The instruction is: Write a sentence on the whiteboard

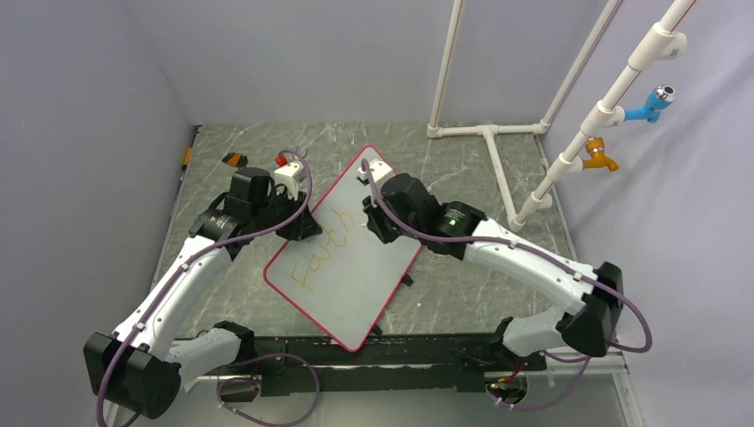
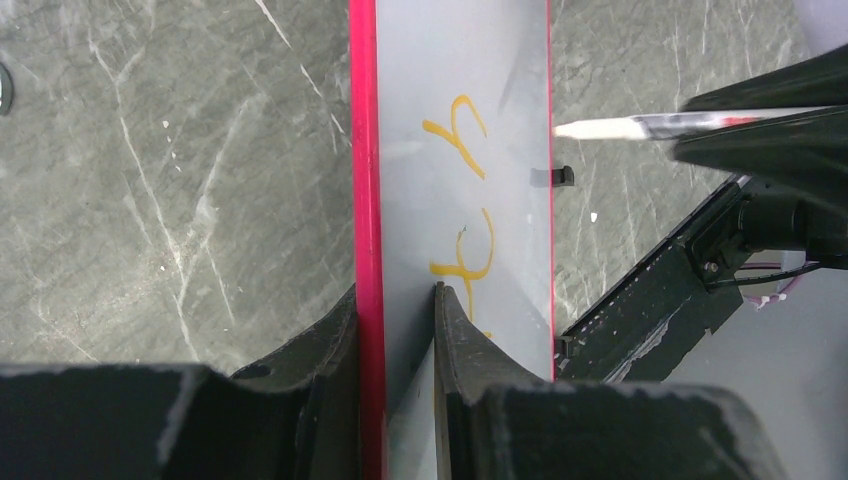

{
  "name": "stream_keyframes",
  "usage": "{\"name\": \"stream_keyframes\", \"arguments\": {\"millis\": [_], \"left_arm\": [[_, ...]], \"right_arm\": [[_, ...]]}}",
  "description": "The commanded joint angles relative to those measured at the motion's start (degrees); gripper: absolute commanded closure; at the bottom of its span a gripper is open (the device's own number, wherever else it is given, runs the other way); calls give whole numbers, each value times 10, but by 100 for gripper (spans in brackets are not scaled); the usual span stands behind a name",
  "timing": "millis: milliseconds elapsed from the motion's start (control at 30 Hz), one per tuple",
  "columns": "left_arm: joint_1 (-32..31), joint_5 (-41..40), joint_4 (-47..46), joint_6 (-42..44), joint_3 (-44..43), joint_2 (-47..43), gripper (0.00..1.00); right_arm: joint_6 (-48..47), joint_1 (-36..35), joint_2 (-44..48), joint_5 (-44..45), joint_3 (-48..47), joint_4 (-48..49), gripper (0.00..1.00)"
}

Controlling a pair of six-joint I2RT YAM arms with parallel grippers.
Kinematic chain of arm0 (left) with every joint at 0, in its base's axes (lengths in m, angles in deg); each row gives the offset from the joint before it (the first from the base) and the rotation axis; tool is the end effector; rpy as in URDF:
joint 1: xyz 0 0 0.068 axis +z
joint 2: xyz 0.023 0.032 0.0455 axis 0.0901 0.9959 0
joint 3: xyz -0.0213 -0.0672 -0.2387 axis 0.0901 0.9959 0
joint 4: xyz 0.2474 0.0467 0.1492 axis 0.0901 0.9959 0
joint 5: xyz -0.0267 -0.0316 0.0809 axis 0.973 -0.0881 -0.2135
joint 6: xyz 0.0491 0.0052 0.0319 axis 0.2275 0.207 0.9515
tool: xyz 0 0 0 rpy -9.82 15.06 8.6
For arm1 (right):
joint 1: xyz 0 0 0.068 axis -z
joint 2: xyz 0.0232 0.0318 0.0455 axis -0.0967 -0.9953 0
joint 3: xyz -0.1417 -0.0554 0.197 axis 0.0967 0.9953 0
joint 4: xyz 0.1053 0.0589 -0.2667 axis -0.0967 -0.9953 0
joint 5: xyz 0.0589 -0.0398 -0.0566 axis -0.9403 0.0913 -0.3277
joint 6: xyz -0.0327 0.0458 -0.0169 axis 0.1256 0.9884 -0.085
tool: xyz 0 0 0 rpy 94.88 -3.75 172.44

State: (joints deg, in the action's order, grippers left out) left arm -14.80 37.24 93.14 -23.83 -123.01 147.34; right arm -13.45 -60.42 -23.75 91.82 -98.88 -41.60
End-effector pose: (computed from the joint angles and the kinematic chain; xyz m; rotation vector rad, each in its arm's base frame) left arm 0.2504 -0.1096 0.2866 0.4245 2.2644 -0.7527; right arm 0.2061 0.2839 0.3053 -0.8082 2.1108 0.4791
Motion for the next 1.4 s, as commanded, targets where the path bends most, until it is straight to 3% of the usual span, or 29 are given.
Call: {"name": "stream_keyframes", "arguments": {"millis": [0,367,1033,1367], "left_arm": [[0,-70,-22,70,-2,-11,100],[0,-83,-21,70,-1,-11,100],[13,-217,-16,75,-10,-15,100],[50,-186,-21,75,-16,-14,100]], "right_arm": [[1,-1,64,36,-9,-17,100],[8,-2,123,25,64,14,100],[-17,16,89,13,70,58,100],[-40,26,90,-53,72,75,100]]}}
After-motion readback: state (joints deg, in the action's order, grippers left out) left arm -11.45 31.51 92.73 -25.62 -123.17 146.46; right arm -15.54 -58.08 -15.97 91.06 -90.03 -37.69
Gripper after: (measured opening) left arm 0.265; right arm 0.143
